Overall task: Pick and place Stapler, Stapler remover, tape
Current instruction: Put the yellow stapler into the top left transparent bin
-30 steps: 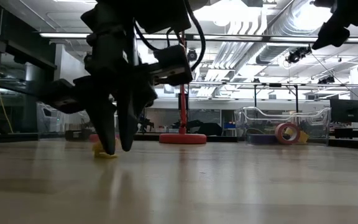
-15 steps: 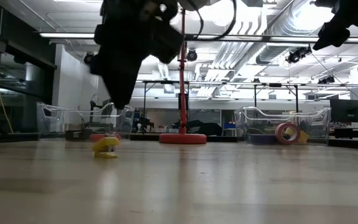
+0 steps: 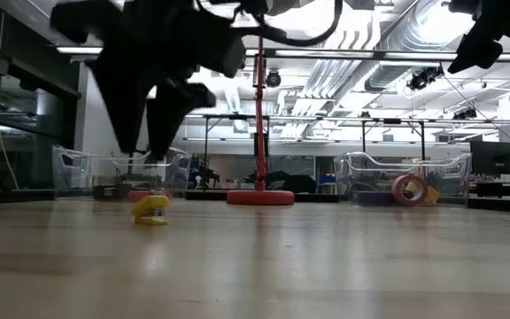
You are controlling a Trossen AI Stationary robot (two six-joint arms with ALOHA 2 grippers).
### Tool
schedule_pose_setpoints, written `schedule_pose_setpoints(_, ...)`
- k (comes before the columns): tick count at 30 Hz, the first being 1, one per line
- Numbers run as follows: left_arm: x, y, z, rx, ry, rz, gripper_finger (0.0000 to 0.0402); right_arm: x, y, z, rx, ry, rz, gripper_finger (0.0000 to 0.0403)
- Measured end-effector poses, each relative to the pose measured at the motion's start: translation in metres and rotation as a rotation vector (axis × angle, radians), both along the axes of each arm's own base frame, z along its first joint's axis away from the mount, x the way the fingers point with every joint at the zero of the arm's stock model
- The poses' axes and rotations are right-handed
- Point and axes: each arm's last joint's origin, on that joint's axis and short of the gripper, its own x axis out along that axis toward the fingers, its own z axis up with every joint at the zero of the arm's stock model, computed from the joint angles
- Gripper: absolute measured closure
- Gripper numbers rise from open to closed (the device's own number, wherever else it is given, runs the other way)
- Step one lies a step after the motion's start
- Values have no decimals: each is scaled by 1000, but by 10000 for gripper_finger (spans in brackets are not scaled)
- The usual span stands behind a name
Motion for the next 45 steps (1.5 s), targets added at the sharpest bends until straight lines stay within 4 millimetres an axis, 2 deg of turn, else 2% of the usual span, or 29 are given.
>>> schedule_pose_setpoints(4, -6, 3, -18, 46, 28, -124, 155, 0, 0, 0, 5, 0, -5, 187)
schedule_pose_setpoints(8, -12, 6, -37, 92, 23, -136, 152, 0, 0, 0, 21, -3, -20, 187)
schedule_pose_setpoints(11, -13, 6, -44, 98, 4, -157, 151, 0, 0, 0, 20, -3, -20, 187)
schedule_pose_setpoints(21, -4, 2, -51, 25, -99, -300, 151, 0, -1, 0, 11, 12, -58, 187)
schedule_pose_setpoints(30, 3, 0, -58, 18, -132, -340, 152, 0, -1, 0, 37, 8, -83, 187)
schedule_pose_setpoints(35, 3, 0, -60, 19, -125, -340, 175, -1, -1, -1, 42, 13, -83, 187)
schedule_pose_setpoints(45, 2, 0, -61, 20, -114, -341, 266, -1, -1, -1, 43, 14, -83, 187)
